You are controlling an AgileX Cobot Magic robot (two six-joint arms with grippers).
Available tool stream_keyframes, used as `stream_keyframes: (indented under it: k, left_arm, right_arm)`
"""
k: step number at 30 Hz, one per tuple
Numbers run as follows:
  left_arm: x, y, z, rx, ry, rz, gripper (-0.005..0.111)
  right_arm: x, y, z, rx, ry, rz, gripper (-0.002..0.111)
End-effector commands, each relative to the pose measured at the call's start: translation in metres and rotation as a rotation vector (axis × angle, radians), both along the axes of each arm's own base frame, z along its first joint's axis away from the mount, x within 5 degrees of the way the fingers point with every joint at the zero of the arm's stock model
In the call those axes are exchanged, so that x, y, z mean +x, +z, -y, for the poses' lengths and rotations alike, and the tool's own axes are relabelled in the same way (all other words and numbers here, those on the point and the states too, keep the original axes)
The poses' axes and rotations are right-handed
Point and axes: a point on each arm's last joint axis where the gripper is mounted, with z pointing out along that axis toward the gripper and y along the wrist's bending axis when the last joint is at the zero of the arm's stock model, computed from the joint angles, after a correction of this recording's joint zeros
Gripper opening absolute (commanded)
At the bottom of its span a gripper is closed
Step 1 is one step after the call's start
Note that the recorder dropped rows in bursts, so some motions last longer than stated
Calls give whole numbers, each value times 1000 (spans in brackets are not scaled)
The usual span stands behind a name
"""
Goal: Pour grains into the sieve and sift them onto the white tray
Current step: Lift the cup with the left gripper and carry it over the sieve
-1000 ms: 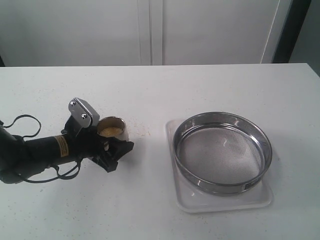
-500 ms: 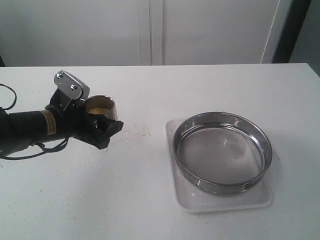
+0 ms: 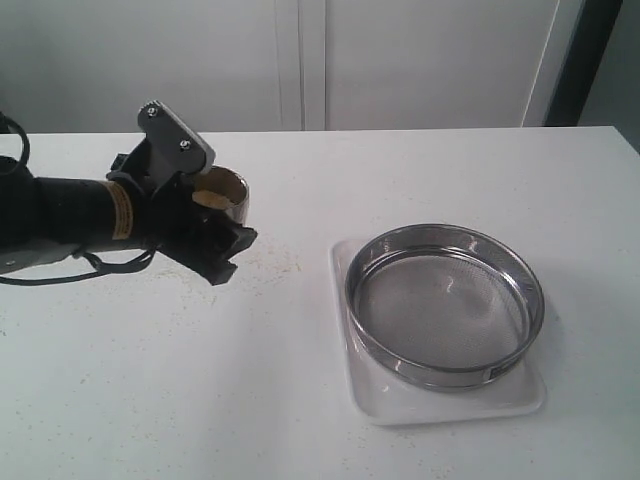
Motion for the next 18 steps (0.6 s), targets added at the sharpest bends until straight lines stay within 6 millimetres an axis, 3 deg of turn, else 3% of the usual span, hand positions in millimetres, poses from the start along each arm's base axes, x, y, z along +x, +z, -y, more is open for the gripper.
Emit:
stream_keyframes:
  k: [1,9,18]
  left_arm:
    - [-2,21,18,-9,-32,48,0]
    - [0,40,43,13,-48,86,0]
    - [10,45,65,64,-29,88,0]
  right_arm:
    - [0,-1,0,3,4,8,0]
    - [0,-1,0,3,4,8,0]
    - [0,-1,0,3,4,8,0]
